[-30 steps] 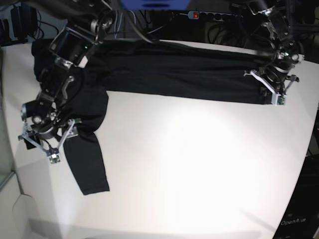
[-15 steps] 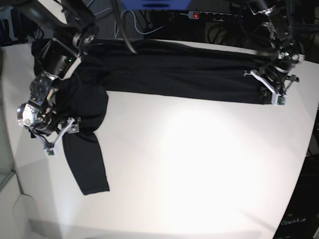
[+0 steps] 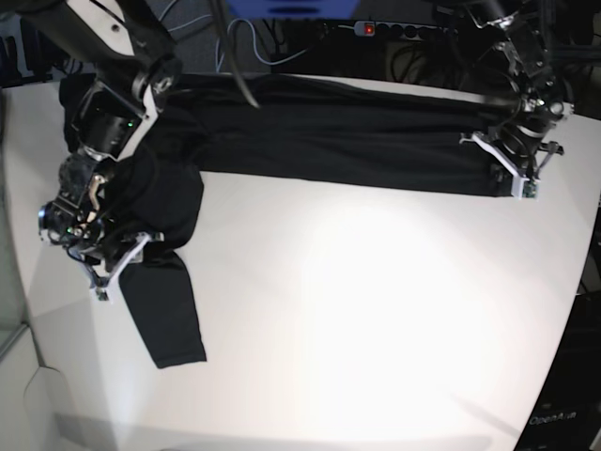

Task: Fold the T-shirt properly
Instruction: 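Lift the sleeve with the right gripper and gather it upward, then regrip the sleeve with the right gripper further along its length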

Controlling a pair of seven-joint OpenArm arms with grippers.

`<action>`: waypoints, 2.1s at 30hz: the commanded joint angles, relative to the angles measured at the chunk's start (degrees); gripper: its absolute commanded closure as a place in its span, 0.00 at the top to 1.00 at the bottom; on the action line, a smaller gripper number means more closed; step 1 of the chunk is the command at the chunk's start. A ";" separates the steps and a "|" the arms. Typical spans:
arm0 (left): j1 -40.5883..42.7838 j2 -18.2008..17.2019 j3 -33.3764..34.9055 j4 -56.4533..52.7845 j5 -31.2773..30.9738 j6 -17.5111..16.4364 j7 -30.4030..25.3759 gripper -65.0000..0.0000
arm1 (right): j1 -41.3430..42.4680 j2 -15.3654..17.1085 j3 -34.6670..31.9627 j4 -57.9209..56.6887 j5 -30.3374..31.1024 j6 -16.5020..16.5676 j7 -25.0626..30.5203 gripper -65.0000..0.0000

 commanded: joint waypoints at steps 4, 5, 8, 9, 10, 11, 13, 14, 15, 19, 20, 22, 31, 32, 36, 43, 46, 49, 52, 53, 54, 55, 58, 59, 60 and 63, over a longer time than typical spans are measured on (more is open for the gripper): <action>1.45 0.37 0.04 -0.69 4.08 -0.60 6.57 0.04 | 0.28 0.15 -0.73 0.25 -0.15 -0.03 -1.22 0.17; 1.45 0.37 0.04 -0.69 4.08 -0.60 6.57 0.04 | 0.28 0.15 -1.17 0.34 -0.15 -0.03 -1.22 0.18; 1.45 0.45 0.04 -0.69 4.08 -0.60 6.57 0.04 | 0.28 1.12 -3.89 0.78 -0.15 -0.03 -1.22 0.18; 1.45 0.45 0.04 -0.69 4.08 -0.60 6.57 0.04 | 0.28 1.47 -4.51 0.96 -0.15 -0.03 -1.22 0.18; 1.45 0.45 0.04 -0.69 4.08 -0.60 6.57 0.04 | 0.19 1.74 -5.04 1.75 -0.15 -0.03 -1.22 0.18; 1.45 0.45 0.04 -0.69 4.08 -0.60 6.57 0.04 | -0.51 1.74 -5.47 2.98 -0.15 -0.03 -1.31 0.18; 1.45 0.45 0.13 -0.69 4.08 -0.60 6.57 0.04 | -2.09 1.74 -6.97 7.20 -0.15 -0.03 -1.39 0.18; 1.45 0.45 0.13 -0.69 4.08 -0.60 6.57 0.04 | -2.89 1.74 -8.02 9.66 -0.15 -0.03 -1.48 0.18; 1.45 0.37 0.13 -0.69 4.08 -0.60 6.57 0.04 | -4.29 1.74 -9.43 12.21 -0.06 -0.03 -1.48 0.18; 1.45 0.37 0.21 -0.69 4.08 -0.60 6.57 0.04 | -8.86 1.56 -14.79 21.00 0.11 -0.03 -1.57 0.17; 1.45 0.37 0.30 -0.69 4.08 -0.60 6.57 0.04 | -9.83 1.47 -16.02 22.76 0.20 -0.03 -1.57 0.17; 1.45 0.37 0.30 -0.69 4.08 -0.60 6.57 0.04 | -11.59 1.38 -18.31 25.84 0.20 -0.03 -2.10 0.17; 1.45 0.28 0.13 -0.69 4.08 -0.60 6.57 0.04 | -11.15 2.09 -19.80 30.32 2.22 -0.03 -10.71 0.17; 1.45 0.28 0.13 -0.69 4.08 -0.60 6.57 0.04 | -10.53 2.35 -19.19 30.23 2.22 -0.03 -12.12 0.17; 1.45 0.45 0.13 -0.69 4.08 -0.60 6.57 0.04 | -7.11 2.18 -13.21 29.97 2.22 -0.03 -16.43 0.17; 1.45 0.45 0.30 -0.69 4.08 -0.60 6.57 0.04 | -3.85 0.59 -6.44 29.79 2.49 -0.03 -17.13 0.18; 1.45 0.45 0.39 -0.69 4.08 -0.60 6.57 0.04 | -3.33 0.15 -6.27 26.19 2.57 -0.03 -17.75 0.18; 1.45 0.45 0.39 -0.69 4.08 -0.60 6.57 0.04 | -1.39 0.07 -6.27 19.24 2.57 -0.03 -18.01 0.18; 1.45 0.28 0.21 -0.69 4.08 -0.60 6.57 0.04 | 0.45 0.15 -6.27 12.65 2.57 -0.03 -17.75 0.18; 1.45 0.28 0.13 -0.69 4.08 -0.60 6.57 0.04 | 0.81 0.15 -6.18 11.51 2.57 -0.03 -17.75 0.21; 1.45 0.28 0.13 -0.69 4.08 -0.60 6.57 0.04 | 1.07 0.15 -6.18 10.80 2.57 -0.03 -17.66 0.24; 1.54 0.28 0.13 -0.69 4.08 -0.60 6.57 0.04 | 1.33 0.15 -6.18 10.45 2.66 -0.03 -17.57 0.29; 1.54 0.28 0.04 -0.69 4.08 -0.60 6.57 0.04 | 1.42 0.15 -6.18 10.36 2.66 -0.03 -16.25 0.47; 1.63 0.28 0.04 -0.69 4.08 -0.60 6.57 0.04 | 1.42 0.07 -6.18 10.36 2.66 -0.03 -15.99 0.53; 1.63 0.28 0.04 -0.69 4.08 -0.60 6.57 0.04 | 1.42 0.07 -6.18 10.28 2.66 -0.03 -15.90 0.60; 2.33 0.28 0.04 -0.69 4.08 -0.60 6.57 0.04 | 1.25 0.07 -6.18 10.28 2.66 -0.03 -14.93 0.72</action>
